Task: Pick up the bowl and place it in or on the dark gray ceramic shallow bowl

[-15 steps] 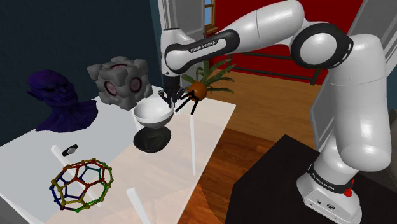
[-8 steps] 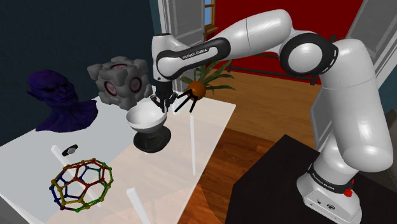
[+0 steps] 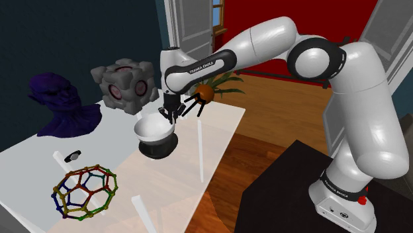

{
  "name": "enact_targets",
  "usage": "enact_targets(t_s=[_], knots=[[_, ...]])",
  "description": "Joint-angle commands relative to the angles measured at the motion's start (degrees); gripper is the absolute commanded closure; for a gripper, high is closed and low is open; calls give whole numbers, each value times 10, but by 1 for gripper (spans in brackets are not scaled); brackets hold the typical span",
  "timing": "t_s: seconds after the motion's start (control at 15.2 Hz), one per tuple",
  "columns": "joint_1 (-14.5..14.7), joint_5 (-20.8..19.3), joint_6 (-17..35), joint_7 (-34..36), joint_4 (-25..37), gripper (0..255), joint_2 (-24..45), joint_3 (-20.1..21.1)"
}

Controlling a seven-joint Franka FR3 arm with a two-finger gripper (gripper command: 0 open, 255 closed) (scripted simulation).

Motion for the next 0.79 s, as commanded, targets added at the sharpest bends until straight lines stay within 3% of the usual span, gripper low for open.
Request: enact_targets(t_s=[0.0, 0.26, 0.73], knots=[[1, -1, 12, 0, -6, 255, 5, 0], [1, -3, 38, 0, -18, 255, 19, -2], [1, -3, 38, 0, -18, 255, 19, -2]])
